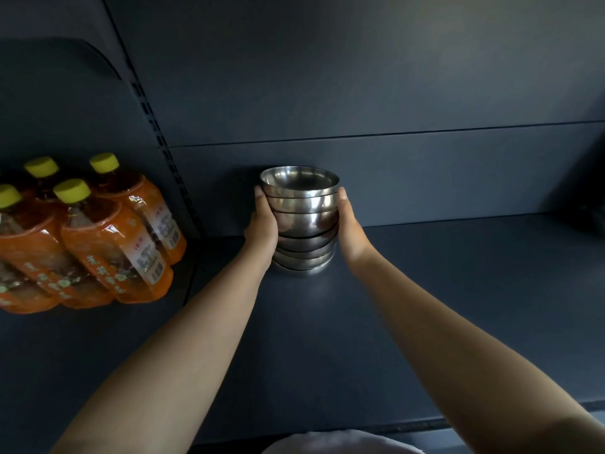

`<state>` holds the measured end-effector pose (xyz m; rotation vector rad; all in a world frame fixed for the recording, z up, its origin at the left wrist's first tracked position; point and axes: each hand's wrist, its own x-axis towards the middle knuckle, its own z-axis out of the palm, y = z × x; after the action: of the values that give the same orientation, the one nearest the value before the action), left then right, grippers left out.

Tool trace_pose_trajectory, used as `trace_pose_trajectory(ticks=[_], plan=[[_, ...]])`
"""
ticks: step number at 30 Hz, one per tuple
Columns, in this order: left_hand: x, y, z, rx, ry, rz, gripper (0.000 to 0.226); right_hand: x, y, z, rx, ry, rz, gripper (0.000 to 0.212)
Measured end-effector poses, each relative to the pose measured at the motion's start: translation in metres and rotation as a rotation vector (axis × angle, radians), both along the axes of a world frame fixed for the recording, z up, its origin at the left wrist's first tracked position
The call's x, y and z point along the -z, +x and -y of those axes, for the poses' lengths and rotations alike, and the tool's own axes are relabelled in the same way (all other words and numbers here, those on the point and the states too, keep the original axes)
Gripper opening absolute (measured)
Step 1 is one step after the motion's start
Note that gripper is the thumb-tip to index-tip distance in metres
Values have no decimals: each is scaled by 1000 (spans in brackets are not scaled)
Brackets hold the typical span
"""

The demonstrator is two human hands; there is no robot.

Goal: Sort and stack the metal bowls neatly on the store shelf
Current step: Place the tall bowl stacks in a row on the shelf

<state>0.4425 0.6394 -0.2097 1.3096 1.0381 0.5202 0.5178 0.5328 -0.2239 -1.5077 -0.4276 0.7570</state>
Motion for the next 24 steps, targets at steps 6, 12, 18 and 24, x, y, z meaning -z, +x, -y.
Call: trace_pose_trajectory(ticks=[6,12,18,24], plan=[[7,-1,3,44,-24,138,64,12,-2,-4,1,-38,44,114],[12,-1,4,73,-22,182,65,14,0,8,-6,-95,244,63],[13,-2,1,100,-6,196,65,13,-4,4,-4,-118,380,88],[7,-10,1,93,21,184,65,10,-5,6,-1,-101,388,103]])
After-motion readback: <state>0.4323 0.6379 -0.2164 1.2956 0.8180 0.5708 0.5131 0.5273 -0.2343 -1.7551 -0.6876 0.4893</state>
